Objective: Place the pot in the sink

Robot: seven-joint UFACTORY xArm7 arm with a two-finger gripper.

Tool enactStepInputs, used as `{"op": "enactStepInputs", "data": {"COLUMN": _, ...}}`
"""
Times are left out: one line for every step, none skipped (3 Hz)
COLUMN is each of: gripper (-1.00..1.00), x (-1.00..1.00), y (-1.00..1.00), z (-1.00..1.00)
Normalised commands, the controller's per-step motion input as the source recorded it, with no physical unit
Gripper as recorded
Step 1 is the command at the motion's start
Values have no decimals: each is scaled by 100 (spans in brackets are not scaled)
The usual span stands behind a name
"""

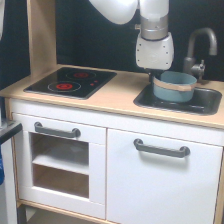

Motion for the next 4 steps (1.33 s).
{"op": "enactStepInputs", "data": {"gripper": 96, "x": -2, "y": -10, "z": 3}}
{"op": "enactStepInputs", "data": {"gripper": 100, "x": -3, "y": -8, "z": 40}}
{"op": "enactStepInputs", "data": {"gripper": 100, "x": -13, "y": -9, "z": 50}}
{"op": "enactStepInputs", "data": {"gripper": 100, "x": -21, "y": -10, "z": 54}}
